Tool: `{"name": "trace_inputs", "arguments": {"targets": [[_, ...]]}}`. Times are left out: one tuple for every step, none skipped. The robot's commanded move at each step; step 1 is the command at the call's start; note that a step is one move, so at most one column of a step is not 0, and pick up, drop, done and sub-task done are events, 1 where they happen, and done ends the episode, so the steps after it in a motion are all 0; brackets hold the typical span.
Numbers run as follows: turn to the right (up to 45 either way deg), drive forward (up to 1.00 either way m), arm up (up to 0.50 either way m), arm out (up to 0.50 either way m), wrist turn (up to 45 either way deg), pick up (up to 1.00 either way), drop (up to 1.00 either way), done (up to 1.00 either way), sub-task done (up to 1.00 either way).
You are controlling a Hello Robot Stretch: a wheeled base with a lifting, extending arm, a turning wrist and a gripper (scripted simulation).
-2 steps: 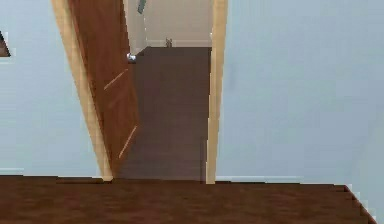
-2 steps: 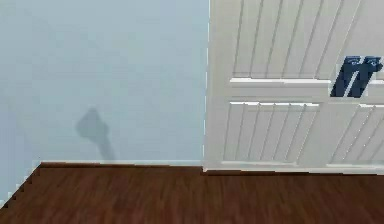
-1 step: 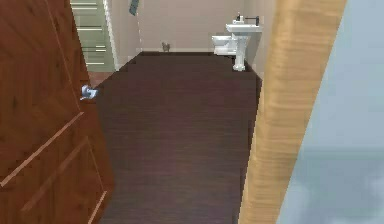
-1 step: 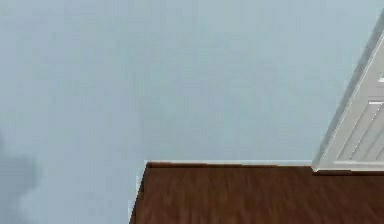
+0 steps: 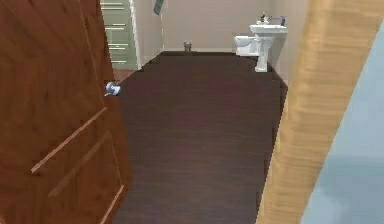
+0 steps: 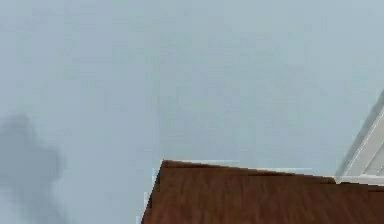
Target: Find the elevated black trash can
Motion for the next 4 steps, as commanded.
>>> {"name": "trace_inputs", "arguments": {"targets": [[0.0,0.70,0.00,0.00,0.0,0.00,0.00,0.00,0.00],[39.0,0.00,0.00,0.00,0.0,0.00,0.00,0.00,0.00],[0.0,0.05,0.00,0.00,0.0,0.00,0.00,0.00,0.00],[-30.0,0.00,0.00,0.00,0.0,0.00,0.00,0.00,0.00]]}}
